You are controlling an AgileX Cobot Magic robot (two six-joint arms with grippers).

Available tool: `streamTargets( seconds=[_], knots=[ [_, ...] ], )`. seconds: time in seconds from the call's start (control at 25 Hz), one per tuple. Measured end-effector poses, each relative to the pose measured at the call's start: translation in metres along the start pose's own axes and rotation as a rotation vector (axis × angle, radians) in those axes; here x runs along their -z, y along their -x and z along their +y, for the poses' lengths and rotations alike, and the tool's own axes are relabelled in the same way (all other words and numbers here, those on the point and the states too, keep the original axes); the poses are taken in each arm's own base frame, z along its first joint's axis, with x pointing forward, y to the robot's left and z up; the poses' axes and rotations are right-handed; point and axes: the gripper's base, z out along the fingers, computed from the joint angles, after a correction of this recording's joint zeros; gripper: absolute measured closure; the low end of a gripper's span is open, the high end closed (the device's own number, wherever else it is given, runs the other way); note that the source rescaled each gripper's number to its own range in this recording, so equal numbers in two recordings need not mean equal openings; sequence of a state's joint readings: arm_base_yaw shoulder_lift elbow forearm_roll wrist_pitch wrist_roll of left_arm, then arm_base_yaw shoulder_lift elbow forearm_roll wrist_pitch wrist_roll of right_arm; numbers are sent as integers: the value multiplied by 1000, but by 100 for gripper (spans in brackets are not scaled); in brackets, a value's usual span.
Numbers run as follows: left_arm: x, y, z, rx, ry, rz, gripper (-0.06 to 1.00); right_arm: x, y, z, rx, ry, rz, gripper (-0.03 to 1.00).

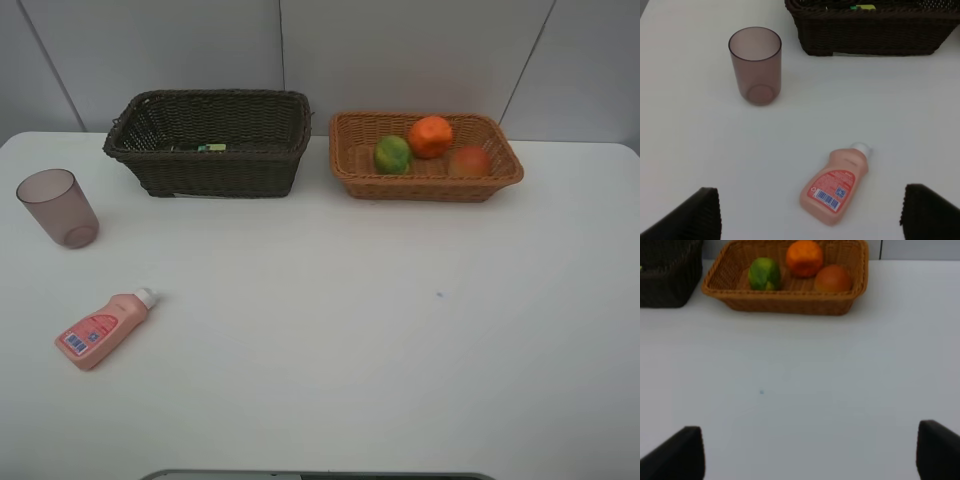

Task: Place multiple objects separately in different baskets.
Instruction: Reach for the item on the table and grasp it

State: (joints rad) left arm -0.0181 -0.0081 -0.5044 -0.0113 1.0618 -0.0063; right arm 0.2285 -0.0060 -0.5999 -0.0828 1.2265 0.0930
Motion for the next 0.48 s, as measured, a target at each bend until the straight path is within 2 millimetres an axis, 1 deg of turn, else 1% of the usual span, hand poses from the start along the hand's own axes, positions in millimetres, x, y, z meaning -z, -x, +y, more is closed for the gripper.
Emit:
streamTargets(
  seconds=[0.12, 0.48],
  knots=[
    [0, 0, 0, 0, 0, 0, 3, -6, -4, 1, 11, 5, 24, 8],
    [0, 0, 0, 0, 0, 0, 3, -13, 3, 2, 25, 18, -75, 8]
  ],
)
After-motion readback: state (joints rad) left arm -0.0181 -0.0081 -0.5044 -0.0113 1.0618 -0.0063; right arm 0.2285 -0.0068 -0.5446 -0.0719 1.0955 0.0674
